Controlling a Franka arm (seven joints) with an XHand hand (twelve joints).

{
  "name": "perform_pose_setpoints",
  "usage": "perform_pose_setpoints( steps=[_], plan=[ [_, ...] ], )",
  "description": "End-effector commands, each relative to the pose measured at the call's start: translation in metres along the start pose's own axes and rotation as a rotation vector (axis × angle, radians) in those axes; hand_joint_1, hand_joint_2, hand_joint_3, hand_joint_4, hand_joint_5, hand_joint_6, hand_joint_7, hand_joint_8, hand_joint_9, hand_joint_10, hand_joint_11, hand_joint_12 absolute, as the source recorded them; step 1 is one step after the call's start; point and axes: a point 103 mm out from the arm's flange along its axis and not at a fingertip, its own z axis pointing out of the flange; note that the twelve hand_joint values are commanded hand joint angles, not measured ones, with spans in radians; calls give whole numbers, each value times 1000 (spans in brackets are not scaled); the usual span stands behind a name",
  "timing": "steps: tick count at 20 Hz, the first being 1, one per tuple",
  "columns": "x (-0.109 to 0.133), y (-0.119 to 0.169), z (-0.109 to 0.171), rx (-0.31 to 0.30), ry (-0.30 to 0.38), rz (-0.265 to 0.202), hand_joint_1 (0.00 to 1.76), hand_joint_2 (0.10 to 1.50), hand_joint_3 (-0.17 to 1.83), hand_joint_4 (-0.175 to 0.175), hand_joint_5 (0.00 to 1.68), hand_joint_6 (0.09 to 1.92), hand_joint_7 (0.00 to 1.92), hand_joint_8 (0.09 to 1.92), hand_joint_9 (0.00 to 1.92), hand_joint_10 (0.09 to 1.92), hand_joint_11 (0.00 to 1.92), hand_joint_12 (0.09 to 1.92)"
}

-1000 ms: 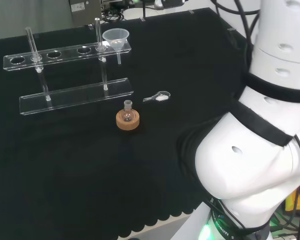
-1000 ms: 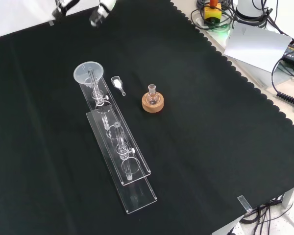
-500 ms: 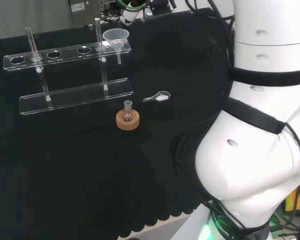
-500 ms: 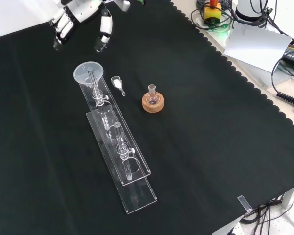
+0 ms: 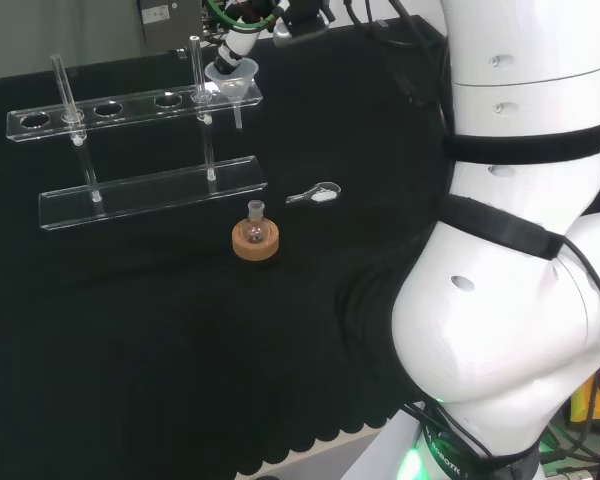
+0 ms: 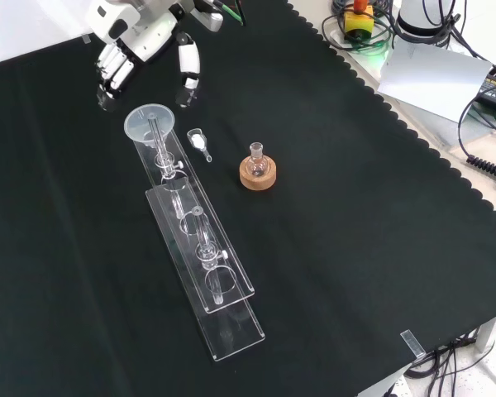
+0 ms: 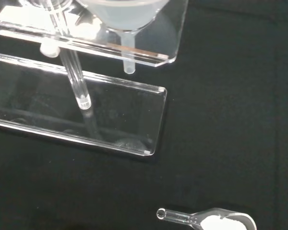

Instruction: Pick up the funnel from the transparent funnel stand.

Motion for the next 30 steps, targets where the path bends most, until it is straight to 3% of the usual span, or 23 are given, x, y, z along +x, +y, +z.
perform_pose_setpoints(
  steps=[1, 5, 26, 30],
  plan=[
    [8, 2, 5, 14, -21, -16, 483, 703, 397, -14, 48, 87, 0, 678, 256, 808, 265, 1481],
    [12, 3, 7, 15, -39, -20, 484, 701, 386, -15, 29, 87, 0, 684, 260, 804, 286, 1476],
    [10, 21, 24, 44, -101, -28, 527, 712, 303, -13, 0, 87, 0, 247, 44, 870, 288, 1465],
    [9, 23, 27, 49, -119, -24, 541, 714, 290, -13, 0, 87, 0, 87, 4, 833, 289, 1460]
  ],
)
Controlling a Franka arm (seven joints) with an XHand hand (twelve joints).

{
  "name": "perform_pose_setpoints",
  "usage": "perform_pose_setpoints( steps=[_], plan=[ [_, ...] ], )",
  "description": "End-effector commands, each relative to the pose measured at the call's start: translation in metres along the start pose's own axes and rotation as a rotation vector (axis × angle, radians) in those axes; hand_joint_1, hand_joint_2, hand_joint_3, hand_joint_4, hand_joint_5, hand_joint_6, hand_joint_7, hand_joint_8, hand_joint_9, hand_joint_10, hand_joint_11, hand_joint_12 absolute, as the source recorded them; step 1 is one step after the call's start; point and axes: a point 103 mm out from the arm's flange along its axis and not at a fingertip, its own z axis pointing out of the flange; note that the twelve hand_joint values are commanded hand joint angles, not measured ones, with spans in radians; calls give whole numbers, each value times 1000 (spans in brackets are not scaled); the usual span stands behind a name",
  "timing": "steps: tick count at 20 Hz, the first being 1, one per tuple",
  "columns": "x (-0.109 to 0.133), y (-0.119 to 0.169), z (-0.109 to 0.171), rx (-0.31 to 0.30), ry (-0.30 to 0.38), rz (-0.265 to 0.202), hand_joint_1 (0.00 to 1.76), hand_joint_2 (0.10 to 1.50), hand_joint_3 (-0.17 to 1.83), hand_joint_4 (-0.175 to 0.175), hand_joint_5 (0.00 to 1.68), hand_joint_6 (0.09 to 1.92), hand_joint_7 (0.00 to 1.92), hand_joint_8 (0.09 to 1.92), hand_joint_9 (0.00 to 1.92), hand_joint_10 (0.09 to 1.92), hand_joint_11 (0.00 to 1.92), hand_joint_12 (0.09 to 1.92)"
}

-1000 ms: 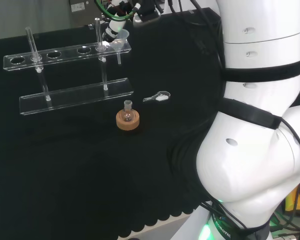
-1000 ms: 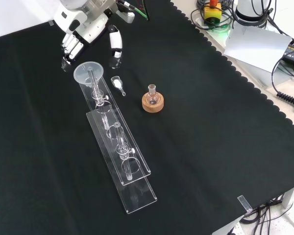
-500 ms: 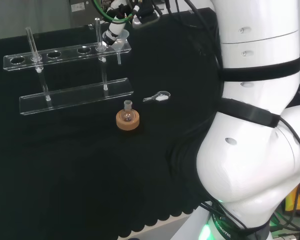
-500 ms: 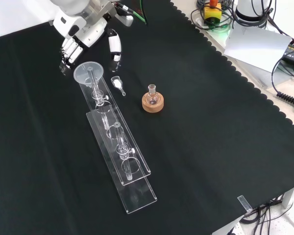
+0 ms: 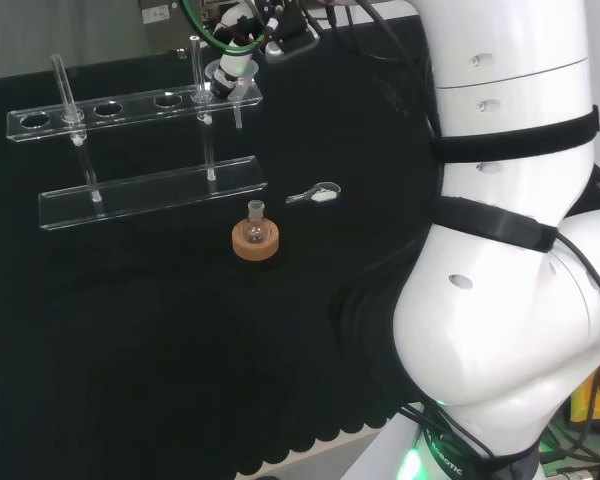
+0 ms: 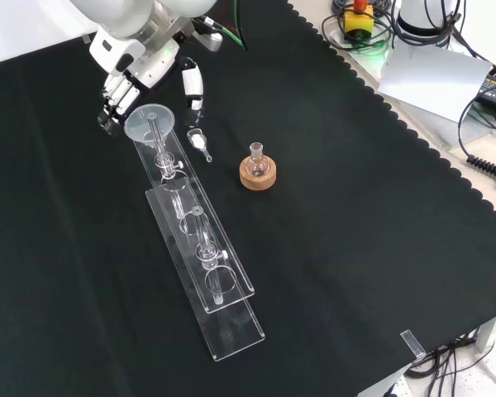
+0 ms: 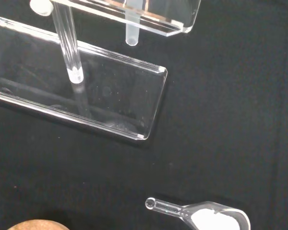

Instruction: Pick up the funnel from the transparent funnel stand.

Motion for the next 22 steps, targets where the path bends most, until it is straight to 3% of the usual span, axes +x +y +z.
perform_pose_setpoints(
  steps=[1, 13, 19, 22],
  plan=[
    [-1, 3, 4, 6, -26, 3, 546, 714, 287, -14, 0, 87, 0, 87, 1, 822, 288, 1459],
    [-5, 13, 5, 19, -37, 0, 578, 717, 275, -15, 0, 87, 1, 87, 20, 871, 311, 1451],
    [-1, 18, 2, 64, -53, -5, 588, 720, 272, -18, 0, 87, 97, 87, 171, 842, 378, 1399],
    [-2, 20, 3, 84, -57, 5, 598, 718, 276, -22, 0, 87, 52, 283, 223, 807, 409, 1379]
  ],
)
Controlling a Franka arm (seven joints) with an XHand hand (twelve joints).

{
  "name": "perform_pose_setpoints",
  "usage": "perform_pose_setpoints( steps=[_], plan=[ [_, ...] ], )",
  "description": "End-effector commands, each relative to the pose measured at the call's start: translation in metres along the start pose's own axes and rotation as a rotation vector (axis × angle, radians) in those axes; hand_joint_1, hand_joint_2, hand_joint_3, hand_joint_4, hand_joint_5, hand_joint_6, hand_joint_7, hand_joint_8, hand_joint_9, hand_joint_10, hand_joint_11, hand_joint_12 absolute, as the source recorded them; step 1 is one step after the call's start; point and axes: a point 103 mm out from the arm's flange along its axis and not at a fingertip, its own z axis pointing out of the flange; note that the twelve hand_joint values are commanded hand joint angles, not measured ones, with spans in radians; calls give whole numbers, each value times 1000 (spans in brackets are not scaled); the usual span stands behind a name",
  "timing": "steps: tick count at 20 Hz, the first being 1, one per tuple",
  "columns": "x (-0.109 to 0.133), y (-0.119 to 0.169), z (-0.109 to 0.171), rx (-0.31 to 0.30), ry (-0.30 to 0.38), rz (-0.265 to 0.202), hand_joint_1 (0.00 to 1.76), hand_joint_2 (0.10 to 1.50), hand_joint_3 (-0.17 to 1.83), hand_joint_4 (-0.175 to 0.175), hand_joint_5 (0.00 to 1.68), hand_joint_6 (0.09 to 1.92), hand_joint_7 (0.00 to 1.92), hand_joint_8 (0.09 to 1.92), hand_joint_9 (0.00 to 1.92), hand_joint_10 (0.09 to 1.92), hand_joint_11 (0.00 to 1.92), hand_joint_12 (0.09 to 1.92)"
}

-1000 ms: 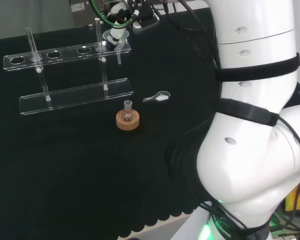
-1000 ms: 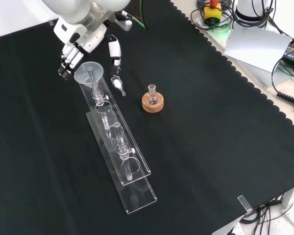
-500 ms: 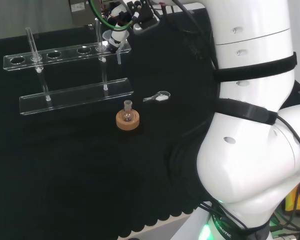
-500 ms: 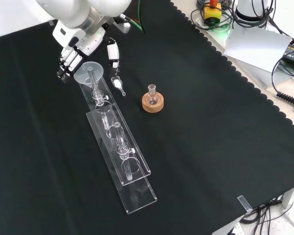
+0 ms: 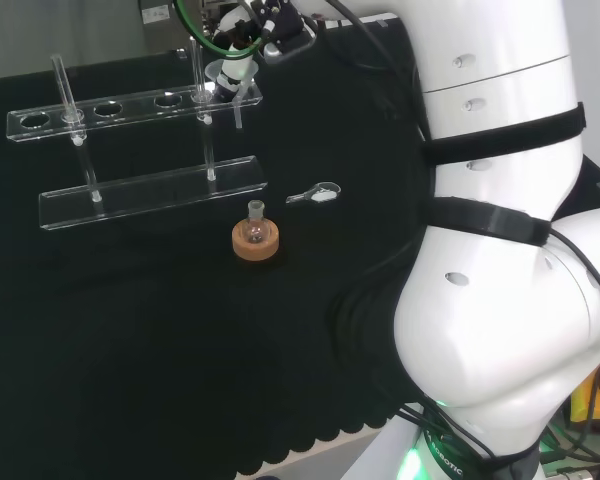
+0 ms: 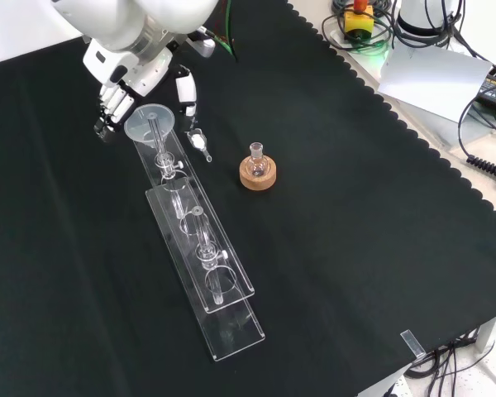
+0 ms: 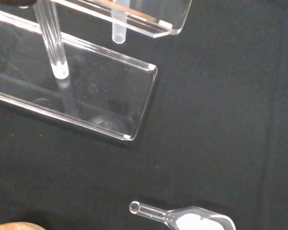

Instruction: Pick up the funnel from the transparent funnel stand.

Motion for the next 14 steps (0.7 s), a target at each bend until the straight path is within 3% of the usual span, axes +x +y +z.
perform_pose_setpoints(
  steps=[1, 6, 9, 12, 14],
  plan=[
    [2, 4, 3, 56, -16, 6, 601, 718, 278, -23, 0, 87, 28, 359, 229, 805, 414, 1375],
    [2, 5, 3, 74, -57, 14, 615, 715, 286, -28, 5, 87, 0, 505, 279, 793, 419, 1376],
    [4, 3, 2, 60, -95, 21, 642, 706, 313, -34, 77, 87, 36, 625, 401, 719, 428, 1362],
    [5, 0, 0, 19, -116, 22, 675, 691, 362, -41, 144, 87, 154, 683, 565, 642, 445, 1339],
    [6, -2, -2, -22, -144, 34, 699, 682, 403, -48, 231, 87, 334, 715, 704, 606, 471, 1318]
  ],
)
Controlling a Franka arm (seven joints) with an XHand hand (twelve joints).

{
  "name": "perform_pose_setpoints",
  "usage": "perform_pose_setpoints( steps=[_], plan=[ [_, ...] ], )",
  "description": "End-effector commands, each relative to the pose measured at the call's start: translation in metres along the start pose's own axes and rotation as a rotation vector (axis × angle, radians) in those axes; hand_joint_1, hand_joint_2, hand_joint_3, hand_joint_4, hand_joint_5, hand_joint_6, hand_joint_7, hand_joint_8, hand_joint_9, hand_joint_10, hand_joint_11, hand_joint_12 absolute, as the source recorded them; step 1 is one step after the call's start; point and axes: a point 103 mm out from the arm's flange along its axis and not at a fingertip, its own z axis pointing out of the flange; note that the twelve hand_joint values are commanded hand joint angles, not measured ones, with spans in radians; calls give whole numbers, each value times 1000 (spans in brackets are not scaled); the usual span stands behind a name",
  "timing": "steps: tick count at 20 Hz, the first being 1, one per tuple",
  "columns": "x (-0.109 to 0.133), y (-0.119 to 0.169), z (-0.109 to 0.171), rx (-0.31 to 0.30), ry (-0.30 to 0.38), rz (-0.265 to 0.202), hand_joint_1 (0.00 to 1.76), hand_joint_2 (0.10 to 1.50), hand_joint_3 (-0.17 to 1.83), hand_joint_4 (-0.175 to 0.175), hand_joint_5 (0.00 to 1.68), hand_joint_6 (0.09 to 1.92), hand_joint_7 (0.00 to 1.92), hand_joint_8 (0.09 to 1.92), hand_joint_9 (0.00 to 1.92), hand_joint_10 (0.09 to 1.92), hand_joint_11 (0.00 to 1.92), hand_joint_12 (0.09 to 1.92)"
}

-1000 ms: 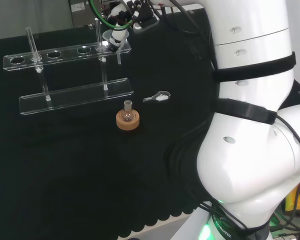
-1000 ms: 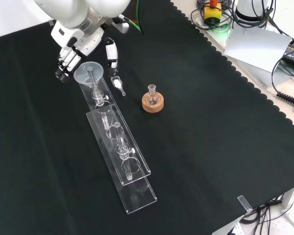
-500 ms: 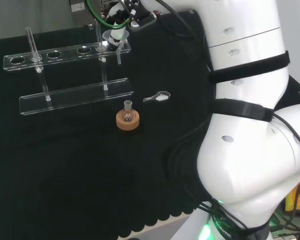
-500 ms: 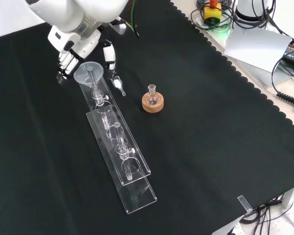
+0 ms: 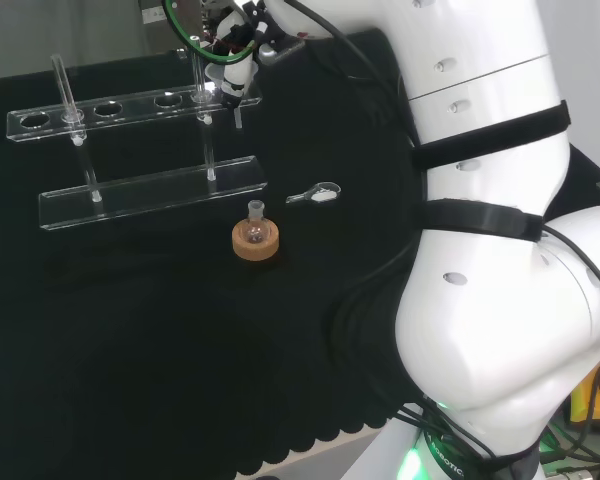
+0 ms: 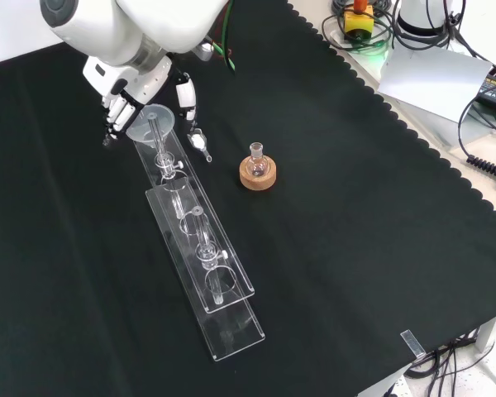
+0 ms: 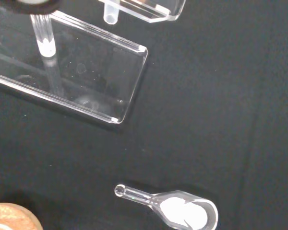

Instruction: Pick up the funnel from the transparent funnel stand.

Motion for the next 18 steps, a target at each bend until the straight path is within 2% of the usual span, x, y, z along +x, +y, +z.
perform_pose_setpoints(
  steps=[1, 4, 6, 8, 10, 18],
  plan=[
    [3, -8, -5, -106, -91, 37, 717, 683, 424, -52, 314, 87, 455, 755, 791, 607, 502, 1300],
    [3, -12, -8, -169, -112, 78, 770, 697, 473, -65, 547, 136, 684, 870, 980, 608, 671, 1197],
    [2, -16, -12, -216, -122, 89, 797, 708, 497, -77, 614, 344, 754, 925, 1067, 566, 785, 1115],
    [1, -20, -16, -248, -123, 100, 814, 712, 513, -86, 596, 568, 777, 958, 1110, 541, 847, 1061],
    [0, -25, -21, -261, -126, 104, 824, 714, 524, -91, 580, 682, 785, 973, 1128, 534, 875, 1041],
    [-13, -51, -40, -294, -95, 123, 834, 716, 537, -94, 568, 757, 779, 980, 1137, 534, 890, 1031]
  ],
)
